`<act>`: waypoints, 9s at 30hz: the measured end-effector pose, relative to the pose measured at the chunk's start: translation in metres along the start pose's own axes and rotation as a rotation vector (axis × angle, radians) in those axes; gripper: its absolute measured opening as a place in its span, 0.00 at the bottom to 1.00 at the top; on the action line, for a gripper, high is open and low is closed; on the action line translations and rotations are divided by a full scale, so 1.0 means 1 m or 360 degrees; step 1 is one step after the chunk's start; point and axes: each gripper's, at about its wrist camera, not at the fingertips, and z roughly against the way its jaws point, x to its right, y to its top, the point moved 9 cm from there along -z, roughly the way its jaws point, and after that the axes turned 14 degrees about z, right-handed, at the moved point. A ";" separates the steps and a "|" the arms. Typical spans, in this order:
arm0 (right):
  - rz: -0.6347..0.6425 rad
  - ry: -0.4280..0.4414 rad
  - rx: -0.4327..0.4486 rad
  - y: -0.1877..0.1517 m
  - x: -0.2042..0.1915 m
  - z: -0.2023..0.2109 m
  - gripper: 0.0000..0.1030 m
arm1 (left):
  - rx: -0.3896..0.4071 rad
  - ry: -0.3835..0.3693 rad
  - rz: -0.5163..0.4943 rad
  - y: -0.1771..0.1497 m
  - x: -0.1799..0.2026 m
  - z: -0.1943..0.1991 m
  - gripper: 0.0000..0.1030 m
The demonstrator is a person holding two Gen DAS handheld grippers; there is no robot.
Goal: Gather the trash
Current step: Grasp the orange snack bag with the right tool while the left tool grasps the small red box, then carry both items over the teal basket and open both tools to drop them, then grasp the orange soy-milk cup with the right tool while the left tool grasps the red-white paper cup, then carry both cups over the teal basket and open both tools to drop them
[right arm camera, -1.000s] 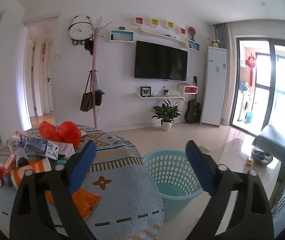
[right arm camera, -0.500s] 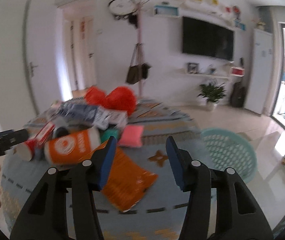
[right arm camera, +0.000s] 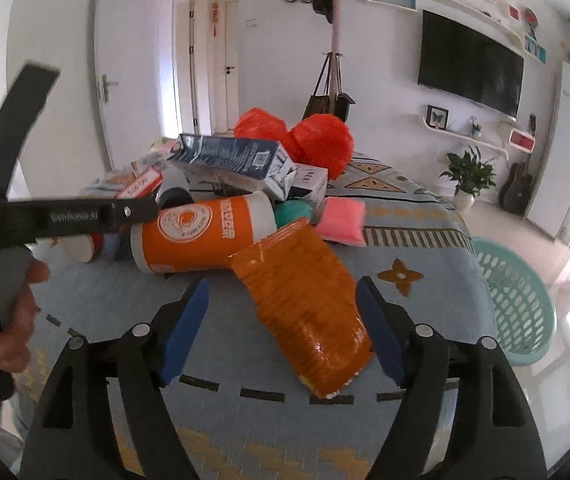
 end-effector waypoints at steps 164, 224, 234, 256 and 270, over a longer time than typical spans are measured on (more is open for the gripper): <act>-0.0395 0.0216 -0.0288 0.037 -0.044 -0.046 0.78 | 0.0035 0.0074 0.0386 -0.002 -0.089 0.015 0.61; -0.0531 0.0222 -0.0174 0.018 0.047 -0.002 0.47 | 0.0279 -0.0388 0.0053 0.027 0.048 0.054 0.60; -0.0605 0.0047 0.0051 0.032 0.131 0.029 0.47 | 0.0301 -0.0461 -0.0136 0.038 0.125 0.049 0.60; -0.1122 -0.0414 -0.0304 -0.120 0.339 -0.031 0.48 | -0.0308 -0.0610 -0.0462 -0.038 0.343 -0.120 0.60; -0.1254 -0.0342 -0.0432 -0.168 0.346 -0.049 0.50 | -0.0427 -0.0577 -0.0419 -0.054 0.332 -0.152 0.78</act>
